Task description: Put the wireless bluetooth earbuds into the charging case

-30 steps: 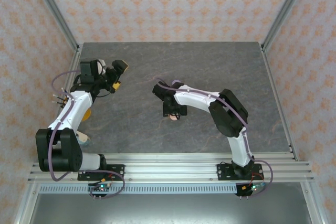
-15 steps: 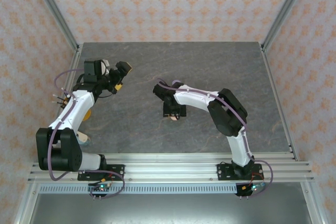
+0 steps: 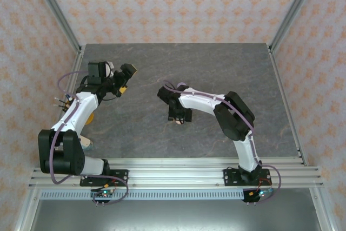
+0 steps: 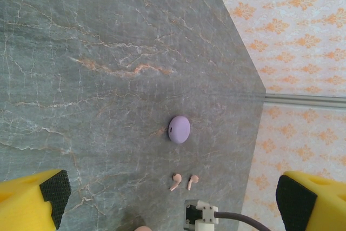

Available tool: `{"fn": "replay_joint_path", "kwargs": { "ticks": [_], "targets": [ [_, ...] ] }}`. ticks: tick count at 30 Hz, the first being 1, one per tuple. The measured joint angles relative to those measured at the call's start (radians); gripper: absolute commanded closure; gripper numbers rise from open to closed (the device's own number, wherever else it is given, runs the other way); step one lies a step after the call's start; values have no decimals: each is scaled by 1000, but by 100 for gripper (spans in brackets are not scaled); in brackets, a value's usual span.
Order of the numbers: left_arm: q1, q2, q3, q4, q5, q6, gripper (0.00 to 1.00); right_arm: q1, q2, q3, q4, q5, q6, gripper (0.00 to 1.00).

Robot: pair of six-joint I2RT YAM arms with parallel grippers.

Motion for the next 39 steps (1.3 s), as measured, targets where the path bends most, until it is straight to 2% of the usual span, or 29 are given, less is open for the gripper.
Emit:
{"fn": "replay_joint_path", "kwargs": {
  "ticks": [14,25,39],
  "targets": [
    [-11,3,0,0,-4,18,0,-2,6,6,-2,-23,51,40],
    [-13,8,-3,0,-4,41,0,-14,0,0,2,-41,61,52],
    [-66,9,-123,88,5,82,0,-34,-64,-34,66,-42,133,54]
  ]
}}
